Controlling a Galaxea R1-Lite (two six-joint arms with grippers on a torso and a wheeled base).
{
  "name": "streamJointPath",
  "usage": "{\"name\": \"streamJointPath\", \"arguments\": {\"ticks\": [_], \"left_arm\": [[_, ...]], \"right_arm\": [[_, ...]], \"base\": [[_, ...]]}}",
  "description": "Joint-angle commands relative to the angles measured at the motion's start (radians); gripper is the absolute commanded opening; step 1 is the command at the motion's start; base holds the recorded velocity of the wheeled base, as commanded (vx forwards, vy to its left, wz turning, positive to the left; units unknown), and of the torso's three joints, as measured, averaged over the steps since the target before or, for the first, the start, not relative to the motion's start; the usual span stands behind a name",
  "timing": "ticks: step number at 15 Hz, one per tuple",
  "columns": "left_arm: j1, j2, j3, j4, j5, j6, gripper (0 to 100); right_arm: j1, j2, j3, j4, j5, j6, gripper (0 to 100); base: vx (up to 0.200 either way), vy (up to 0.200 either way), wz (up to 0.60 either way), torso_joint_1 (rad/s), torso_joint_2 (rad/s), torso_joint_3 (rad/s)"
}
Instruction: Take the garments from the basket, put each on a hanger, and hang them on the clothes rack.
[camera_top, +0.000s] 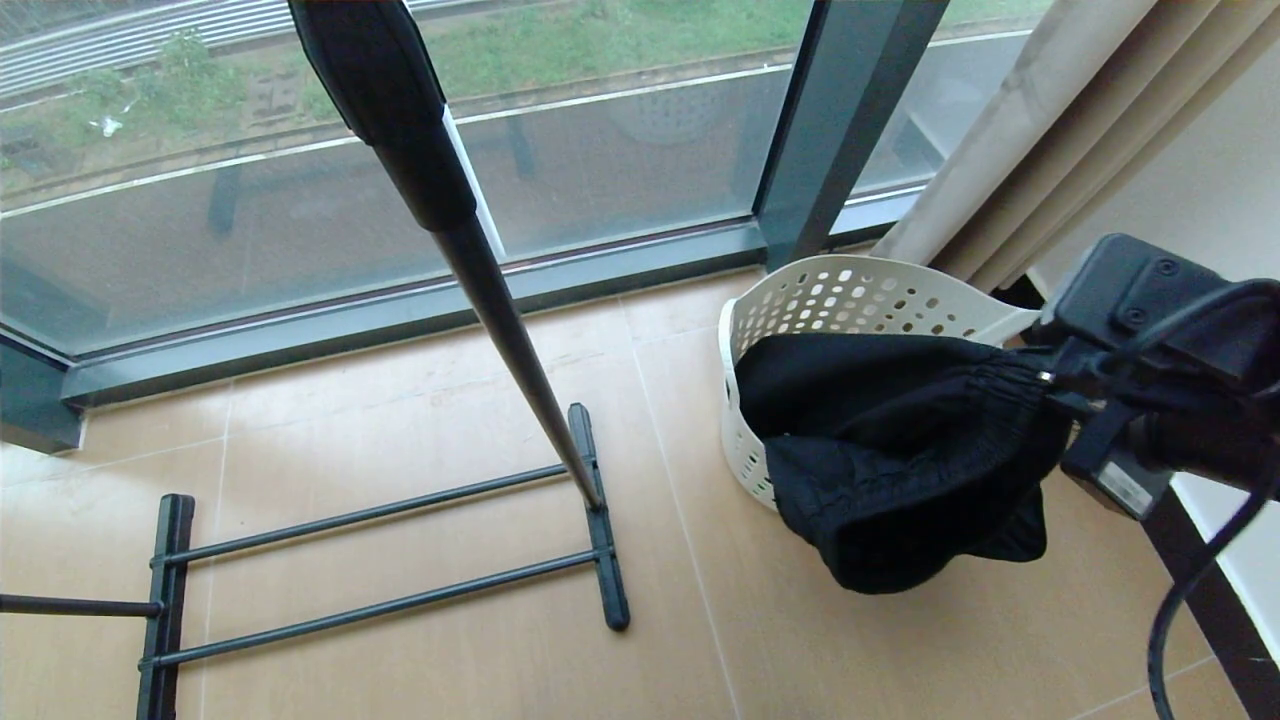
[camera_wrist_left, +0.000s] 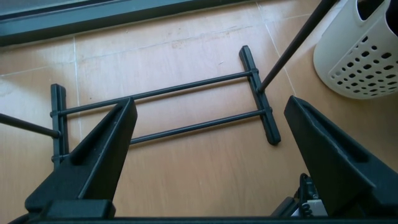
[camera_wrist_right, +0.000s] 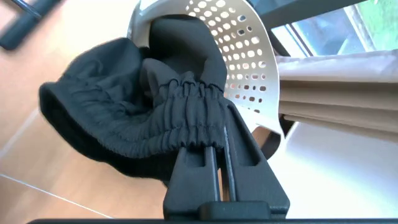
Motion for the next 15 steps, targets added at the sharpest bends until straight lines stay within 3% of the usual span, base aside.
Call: {"name": "streamJointPath", "arguments": {"ticks": [1,7,15], "left_arm": [[0.000,0.001,0.000,0.000,-0.001,0.000,100],[0.000,0.001,0.000,0.000,-0.005,0.011,100],[-0.001,0.001,-0.003,0.003,-0.036,0.019,100]], "right_arm": [[0.012,-0.125,0.069,-0.009,0.004,0.025,0],[-0.001,-0.161,0.192,-0.013,0.032,0.266,0],[-0.003,-0.138,0.205,-0.070,0.037,0.275,0]], "base": [[0.000,0.000,0.00,0.000,0.00,0.000],[0.000,0.000,0.00,0.000,0.00,0.000],[0.000,0.000,0.00,0.001,0.00,0.093]]}}
